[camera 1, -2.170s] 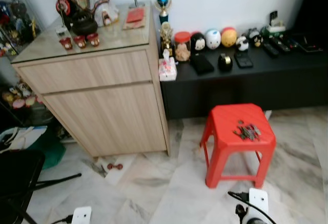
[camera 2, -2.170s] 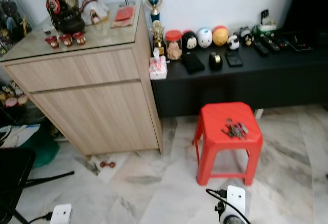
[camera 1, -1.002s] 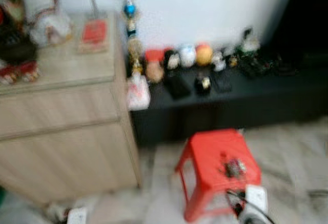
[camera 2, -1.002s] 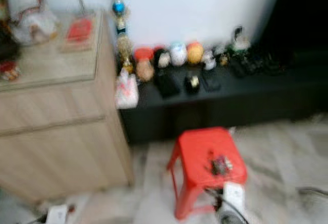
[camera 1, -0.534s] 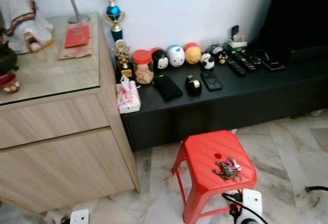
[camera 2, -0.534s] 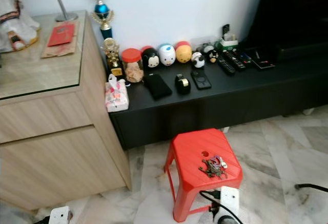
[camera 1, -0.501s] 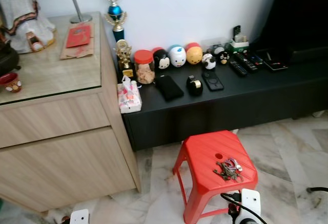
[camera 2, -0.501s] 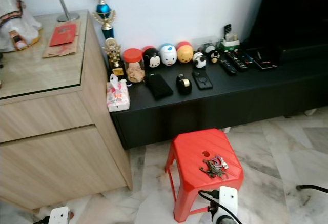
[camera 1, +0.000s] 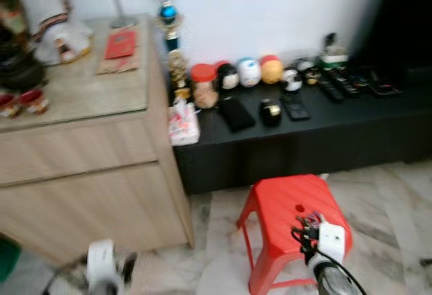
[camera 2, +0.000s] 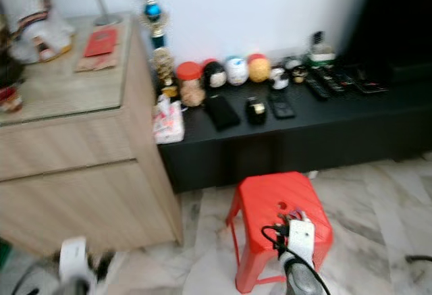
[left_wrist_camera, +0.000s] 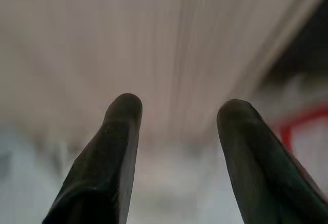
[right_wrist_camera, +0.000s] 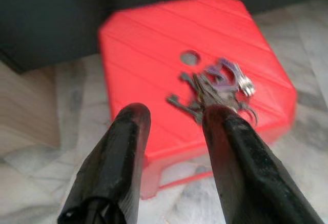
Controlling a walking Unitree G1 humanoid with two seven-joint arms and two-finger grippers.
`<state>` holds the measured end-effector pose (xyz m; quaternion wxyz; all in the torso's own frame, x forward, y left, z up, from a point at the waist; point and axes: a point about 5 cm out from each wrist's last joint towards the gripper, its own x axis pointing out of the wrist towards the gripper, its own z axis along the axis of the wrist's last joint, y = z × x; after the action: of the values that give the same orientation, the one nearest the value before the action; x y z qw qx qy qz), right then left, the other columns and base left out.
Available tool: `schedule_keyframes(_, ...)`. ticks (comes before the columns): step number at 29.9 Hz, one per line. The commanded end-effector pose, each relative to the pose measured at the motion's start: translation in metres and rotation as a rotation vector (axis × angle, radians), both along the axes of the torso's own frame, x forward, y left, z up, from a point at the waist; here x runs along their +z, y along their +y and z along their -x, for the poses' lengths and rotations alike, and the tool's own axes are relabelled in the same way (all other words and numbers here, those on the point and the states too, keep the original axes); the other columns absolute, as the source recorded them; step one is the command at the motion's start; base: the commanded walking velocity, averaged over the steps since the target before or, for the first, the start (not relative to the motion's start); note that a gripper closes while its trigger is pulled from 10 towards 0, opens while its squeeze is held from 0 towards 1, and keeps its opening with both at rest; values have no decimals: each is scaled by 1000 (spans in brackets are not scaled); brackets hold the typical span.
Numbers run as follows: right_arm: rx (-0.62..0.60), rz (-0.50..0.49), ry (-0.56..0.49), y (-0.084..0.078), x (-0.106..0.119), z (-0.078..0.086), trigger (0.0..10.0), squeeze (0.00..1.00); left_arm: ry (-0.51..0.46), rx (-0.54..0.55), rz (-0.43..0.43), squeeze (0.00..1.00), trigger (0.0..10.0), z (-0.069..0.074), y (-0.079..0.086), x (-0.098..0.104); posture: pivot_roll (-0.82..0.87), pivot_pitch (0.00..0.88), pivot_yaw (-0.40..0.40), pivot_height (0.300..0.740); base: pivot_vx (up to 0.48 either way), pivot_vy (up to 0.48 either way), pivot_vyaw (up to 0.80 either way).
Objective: Hang keys on a hook
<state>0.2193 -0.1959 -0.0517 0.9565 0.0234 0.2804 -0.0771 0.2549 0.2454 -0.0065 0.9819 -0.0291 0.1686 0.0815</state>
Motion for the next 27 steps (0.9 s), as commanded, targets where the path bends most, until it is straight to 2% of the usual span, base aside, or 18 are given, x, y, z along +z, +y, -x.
schedule_keyframes(1, 12, 23, -57, -6, 6, -2, 10000, 0, -43, -6, -8, 0, 10000, 5, -2, 1, -54, 0, 20, 740, 0, 0, 0)
schedule_keyframes(3, 68, 35, -112, -3, 12, -6, 10000, 0, -125, -36, -34, 0, 10000, 3, -2, 11, -65, 0, 20, 740, 0, 0, 0)
schedule_keyframes(7, 119, 83, -194, -2, 21, -9, 10000, 0, -203, -53, -33, 0, 10000, 5, -1, 21, -91, 0, 22, 740, 0, 0, 0)
schedule_keyframes(9, 83, 88, -242, -6, 26, -10, 10000, 0, -228, -78, -47, 0, 10000, 12, -2, 24, -111, 0, 27, 740, 0, 0, 0)
schedule_keyframes(11, 76, 119, -303, -10, 33, -7, 10000, 0, -244, -89, -66, 0, 10000, 25, -3, 25, -110, 0, 23, 740, 0, 0, 0)
schedule_keyframes(14, 102, 140, -330, -11, 34, 2, 10000, 0, -251, -82, -81, 0, 10000, 36, -3, 26, -97, 0, -1, 740, 0, 0, 0)
schedule_keyframes(17, 127, 142, -347, -9, 36, 12, 10000, 0, -282, -63, -97, 0, 10000, 39, 2, 34, -82, 0, -31, 740, 0, 0, 0)
schedule_keyframes(20, 149, 127, -357, -7, 39, 12, 10000, 0, -296, -81, -98, 0, 10000, 37, 4, 40, -64, 0, -51, 740, 0, 0, 0)
schedule_keyframes(23, 146, 137, -352, -8, 40, 13, 10000, 0, -270, -69, -108, 0, 10000, 38, 8, 39, -77, 0, -42, 740, 0, 0, 0)
schedule_keyframes(27, 122, 137, -367, -8, 45, 9, 10000, 0, -281, -106, -96, 0, 10000, 35, 2, 43, -78, 0, -56, 740, 0, 0, 0)
